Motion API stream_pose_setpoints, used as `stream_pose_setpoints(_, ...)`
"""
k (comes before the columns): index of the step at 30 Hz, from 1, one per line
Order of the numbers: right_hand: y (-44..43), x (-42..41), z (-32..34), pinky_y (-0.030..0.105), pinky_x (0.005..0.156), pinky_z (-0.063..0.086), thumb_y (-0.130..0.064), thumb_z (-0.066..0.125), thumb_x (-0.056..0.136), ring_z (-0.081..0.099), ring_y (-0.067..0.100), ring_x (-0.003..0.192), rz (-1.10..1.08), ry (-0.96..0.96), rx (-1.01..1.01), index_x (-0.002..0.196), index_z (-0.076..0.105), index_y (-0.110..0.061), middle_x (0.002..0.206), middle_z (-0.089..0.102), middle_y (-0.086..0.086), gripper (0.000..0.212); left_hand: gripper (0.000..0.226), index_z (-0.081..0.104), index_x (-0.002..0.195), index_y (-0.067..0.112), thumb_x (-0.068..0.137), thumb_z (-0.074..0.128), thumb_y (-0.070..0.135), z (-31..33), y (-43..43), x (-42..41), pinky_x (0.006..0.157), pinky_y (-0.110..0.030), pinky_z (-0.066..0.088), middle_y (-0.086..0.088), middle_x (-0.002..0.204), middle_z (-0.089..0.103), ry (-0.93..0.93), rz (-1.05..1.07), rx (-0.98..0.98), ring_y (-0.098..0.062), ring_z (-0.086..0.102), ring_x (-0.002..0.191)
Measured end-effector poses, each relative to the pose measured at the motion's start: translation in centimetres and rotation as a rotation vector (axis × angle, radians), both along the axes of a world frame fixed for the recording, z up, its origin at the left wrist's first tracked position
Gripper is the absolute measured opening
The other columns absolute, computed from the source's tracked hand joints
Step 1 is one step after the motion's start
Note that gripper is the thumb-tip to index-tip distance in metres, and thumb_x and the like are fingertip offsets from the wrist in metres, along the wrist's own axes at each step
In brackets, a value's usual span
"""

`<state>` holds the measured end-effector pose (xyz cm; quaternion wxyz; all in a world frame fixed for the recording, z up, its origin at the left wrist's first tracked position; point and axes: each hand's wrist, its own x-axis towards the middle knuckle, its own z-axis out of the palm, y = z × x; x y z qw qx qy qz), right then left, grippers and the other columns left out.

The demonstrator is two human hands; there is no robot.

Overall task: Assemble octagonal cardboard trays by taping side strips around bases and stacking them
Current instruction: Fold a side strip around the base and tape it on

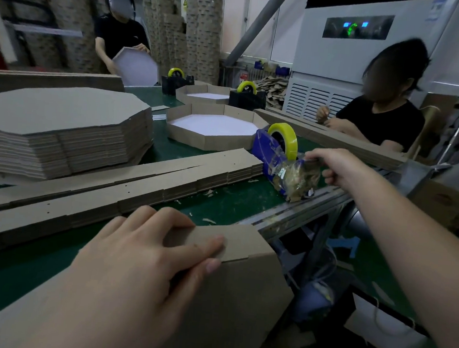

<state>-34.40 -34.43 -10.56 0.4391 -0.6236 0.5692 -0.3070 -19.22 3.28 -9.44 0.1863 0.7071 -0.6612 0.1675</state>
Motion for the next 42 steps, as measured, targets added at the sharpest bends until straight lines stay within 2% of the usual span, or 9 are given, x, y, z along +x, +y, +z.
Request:
stream_pose_setpoints(6,-0.2,0.9,1.0,0.019,0.047,0.034,-0.017,0.068,0.081,0.026,0.004,0.044,-0.04,-0.256,0.214,0.08,0.071,-0.015,0.066,0.049,-0.007,0.004,0.036,0.072,0.102,0.046,0.086,0.04,0.051,0.0,-0.1,0.0,0.055,-0.035,0.05,0.007,0.093,0.065,0.006,-0.006,-0.004,-0.022,0.064,0.079)
stream_pose_setpoints(17,3.8,-1.4,-4.2,0.03,0.078,0.052,0.001,0.049,0.083,0.039,0.008,0.043,0.002,-1.022,0.048,0.049,0.045,-0.013,0.049,0.04,-0.002,0.037,0.035,0.071,0.105,0.046,0.086,0.041,0.05,-0.2,0.0,0.5,0.054,-0.035,0.05,0.007,0.093,0.066,-0.009,-0.011,-0.025,-0.021,0.064,0.077)
stream_pose_setpoints(19,4.4,-1.6,-5.1,0.031,0.078,0.05,0.002,0.052,0.084,0.044,0.013,0.048,-0.031,-0.866,-0.025,0.05,0.048,-0.01,0.05,0.041,0.0,0.036,0.036,0.071,0.105,0.045,0.086,0.04,0.051,-0.2,-0.1,0.6,0.054,-0.034,0.05,0.008,0.094,0.066,-0.019,-0.012,-0.033,-0.021,0.064,0.077)
stream_pose_setpoints(24,4.7,-3.0,-4.8,0.037,0.08,0.047,-0.015,0.07,0.081,0.059,0.015,0.069,-0.235,-0.048,-0.355,0.075,0.072,-0.002,0.076,0.068,0.008,0.014,0.038,0.072,0.103,0.04,0.085,0.041,0.052,-0.3,-0.1,0.5,0.056,-0.035,0.05,0.008,0.094,0.066,-0.011,-0.007,-0.043,-0.022,0.065,0.078)
stream_pose_setpoints(28,7.3,-3.7,-3.4,0.035,0.085,0.042,-0.019,0.07,0.085,0.057,0.022,0.096,-0.199,0.11,-0.531,0.076,0.071,-0.012,0.098,0.06,0.006,0.011,0.034,0.071,0.097,0.041,0.084,0.041,0.053,-0.1,-0.1,0.3,0.057,-0.033,0.049,0.011,0.096,0.065,0.001,-0.015,-0.015,-0.02,0.065,0.081)
stream_pose_setpoints(31,12.5,-2.4,-1.4,0.02,0.07,0.037,-0.02,0.073,0.083,0.051,0.012,0.08,-0.044,0.022,-0.672,0.08,0.073,-0.012,0.082,0.052,-0.002,0.008,0.033,0.07,0.095,0.043,0.085,0.04,0.054,0.1,-0.2,0.1,0.06,-0.031,0.047,0.014,0.096,0.064,0.014,-0.02,-0.003,-0.018,0.064,0.083)
stream_pose_setpoints(36,25.4,-0.8,-0.4,0.019,0.048,0.034,-0.028,0.073,0.076,0.048,0.002,0.049,0.302,-0.608,-0.368,0.077,0.076,-0.019,0.055,0.057,-0.01,0.01,0.027,0.07,0.097,0.041,0.082,0.049,0.051,0.2,0.0,0.2,0.061,-0.028,0.045,0.014,0.097,0.063,0.001,-0.017,0.011,-0.017,0.063,0.085)
stream_pose_setpoints(40,30.8,1.7,-3.2,0.025,0.041,0.009,-0.018,0.086,0.049,0.019,0.006,0.033,0.226,-0.879,0.177,0.066,0.074,-0.009,0.04,0.029,-0.006,0.022,0.027,0.07,0.097,0.04,0.073,0.061,0.046,0.1,0.2,0.4,0.063,-0.028,0.045,0.013,0.097,0.064,0.011,0.003,0.02,-0.017,0.064,0.085)
stream_pose_setpoints(42,31.6,2.8,-3.8,0.02,0.041,0.008,-0.03,0.083,0.038,0.015,0.007,0.034,0.147,-0.936,0.304,0.063,0.073,-0.006,0.04,0.023,-0.003,0.036,0.028,0.07,0.098,0.039,0.072,0.061,0.045,0.0,0.3,0.5,0.064,-0.027,0.043,0.012,0.098,0.064,-0.001,0.01,0.023,-0.018,0.064,0.086)
